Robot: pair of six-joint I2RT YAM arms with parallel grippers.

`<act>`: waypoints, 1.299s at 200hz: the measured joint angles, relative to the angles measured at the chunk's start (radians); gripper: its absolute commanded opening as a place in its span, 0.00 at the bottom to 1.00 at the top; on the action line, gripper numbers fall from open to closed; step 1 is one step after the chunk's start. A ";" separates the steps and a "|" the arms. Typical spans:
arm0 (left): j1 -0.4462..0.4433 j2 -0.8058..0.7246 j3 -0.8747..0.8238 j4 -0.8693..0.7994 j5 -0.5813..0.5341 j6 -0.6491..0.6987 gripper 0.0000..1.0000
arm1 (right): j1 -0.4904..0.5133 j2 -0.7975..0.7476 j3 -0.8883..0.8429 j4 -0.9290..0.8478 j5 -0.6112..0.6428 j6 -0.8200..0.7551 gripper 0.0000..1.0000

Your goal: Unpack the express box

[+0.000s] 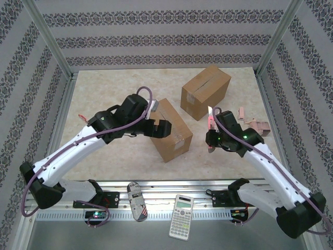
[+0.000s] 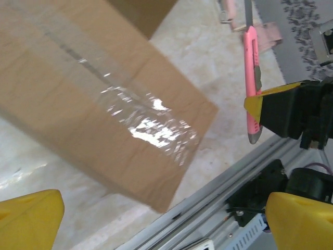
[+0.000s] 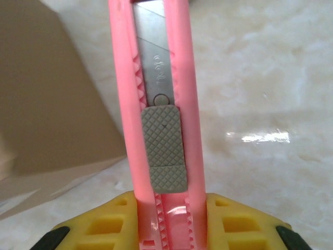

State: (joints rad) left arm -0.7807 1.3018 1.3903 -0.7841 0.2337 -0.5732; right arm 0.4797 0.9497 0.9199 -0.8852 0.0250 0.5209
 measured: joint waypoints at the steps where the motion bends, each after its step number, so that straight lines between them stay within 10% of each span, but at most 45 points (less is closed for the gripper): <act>1: -0.001 0.002 0.002 0.001 0.001 0.001 1.00 | 0.002 -0.002 0.002 -0.002 -0.001 -0.001 0.21; 156: -0.058 0.184 0.075 0.285 0.099 -0.049 0.99 | 0.173 -0.092 0.089 0.139 -0.311 -0.127 0.21; 260: -0.058 0.204 0.075 0.352 0.123 -0.091 0.31 | 0.180 -0.055 0.086 0.248 -0.344 -0.075 0.21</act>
State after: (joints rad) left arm -0.8387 1.5063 1.4654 -0.4316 0.3565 -0.6640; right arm 0.6594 0.8951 1.0058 -0.6376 -0.3187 0.4458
